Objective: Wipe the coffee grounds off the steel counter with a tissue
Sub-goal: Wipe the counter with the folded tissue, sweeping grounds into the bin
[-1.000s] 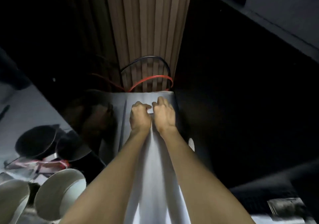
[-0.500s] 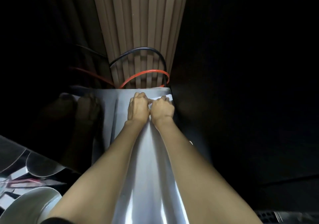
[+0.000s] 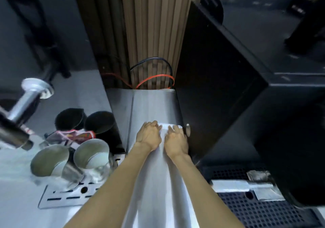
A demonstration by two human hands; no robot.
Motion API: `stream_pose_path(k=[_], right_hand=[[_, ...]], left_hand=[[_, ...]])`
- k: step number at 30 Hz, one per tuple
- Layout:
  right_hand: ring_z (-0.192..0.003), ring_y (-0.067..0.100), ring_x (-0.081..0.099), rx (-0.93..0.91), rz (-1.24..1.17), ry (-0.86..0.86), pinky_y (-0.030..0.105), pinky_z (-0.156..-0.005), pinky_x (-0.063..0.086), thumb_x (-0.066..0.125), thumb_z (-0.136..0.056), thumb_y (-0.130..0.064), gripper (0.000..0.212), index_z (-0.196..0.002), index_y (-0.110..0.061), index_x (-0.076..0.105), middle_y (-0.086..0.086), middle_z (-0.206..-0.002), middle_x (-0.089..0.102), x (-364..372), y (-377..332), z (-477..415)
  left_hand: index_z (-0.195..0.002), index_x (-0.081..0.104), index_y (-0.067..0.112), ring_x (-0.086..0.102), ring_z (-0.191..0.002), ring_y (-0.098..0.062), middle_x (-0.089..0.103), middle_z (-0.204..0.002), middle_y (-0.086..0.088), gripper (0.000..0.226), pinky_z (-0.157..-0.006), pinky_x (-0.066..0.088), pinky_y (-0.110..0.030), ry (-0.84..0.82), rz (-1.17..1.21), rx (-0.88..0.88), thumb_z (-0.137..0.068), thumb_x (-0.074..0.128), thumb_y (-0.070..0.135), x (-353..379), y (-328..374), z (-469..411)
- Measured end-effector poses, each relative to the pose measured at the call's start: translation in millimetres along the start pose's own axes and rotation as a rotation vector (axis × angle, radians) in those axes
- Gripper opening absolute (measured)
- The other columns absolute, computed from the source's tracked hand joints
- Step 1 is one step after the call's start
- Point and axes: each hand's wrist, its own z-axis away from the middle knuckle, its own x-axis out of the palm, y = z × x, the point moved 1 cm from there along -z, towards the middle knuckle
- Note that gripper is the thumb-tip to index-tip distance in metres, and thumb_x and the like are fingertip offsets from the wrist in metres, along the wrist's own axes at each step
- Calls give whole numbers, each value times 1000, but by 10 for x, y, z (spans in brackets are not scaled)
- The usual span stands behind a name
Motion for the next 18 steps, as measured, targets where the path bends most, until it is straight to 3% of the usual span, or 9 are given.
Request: stream_pose_path(k=[4, 7, 9, 12, 15, 18], right_hand=[[-137, 20, 28, -39, 3, -23, 33, -112, 24, 31, -98, -19, 41, -138, -12, 38, 2, -145, 37, 63, 95, 576], [-124, 23, 49, -80, 24, 103, 40, -100, 41, 47, -90, -16, 37, -127, -14, 53, 2, -130, 54, 104, 117, 1011], [-117, 24, 54, -135, 13, 119, 40, -95, 43, 49, -87, -12, 37, -123, -13, 56, 2, -123, 58, 141, 143, 1267], [-112, 19, 55, -180, 27, 85, 36, -91, 43, 50, -86, -8, 39, -122, -18, 57, -1, -119, 59, 175, 220, 1571], [-85, 15, 65, -169, 37, 104, 30, -70, 52, 67, -70, -6, 33, -98, -22, 70, -4, -93, 65, 213, 288, 1820], [-94, 20, 62, -226, -20, 80, 33, -83, 49, 53, -82, 1, 34, -105, -18, 69, 1, -99, 64, 237, 345, 2045]], left_hand=[[-130, 45, 15, 45, -120, -24, 48, -133, -5, 38, -110, 29, -32, 19, -9, -2, -96, 30, 21, 114, 100, 679], [-131, 44, 15, 45, -119, -23, 48, -131, -4, 38, -110, 29, -31, 36, 14, 22, -97, 29, 23, 197, 138, 1108], [-125, 51, 16, 52, -110, -21, 54, -121, -2, 34, -102, 39, -28, 50, 10, 52, -94, 39, 22, 218, 140, 1404], [-107, 65, 22, 63, -87, -15, 65, -99, 4, 34, -77, 54, -21, 86, 17, 86, -73, 65, 15, 236, 146, 1783], [-118, 59, 20, 54, -102, -20, 57, -111, -1, 34, -87, 49, -28, 50, 86, 85, -87, 48, 10, 231, 203, 2042], [-116, 62, 21, 51, -106, -16, 57, -110, -1, 33, -83, 49, -27, 50, 120, 36, -90, 45, 10, 228, 219, 2214]])
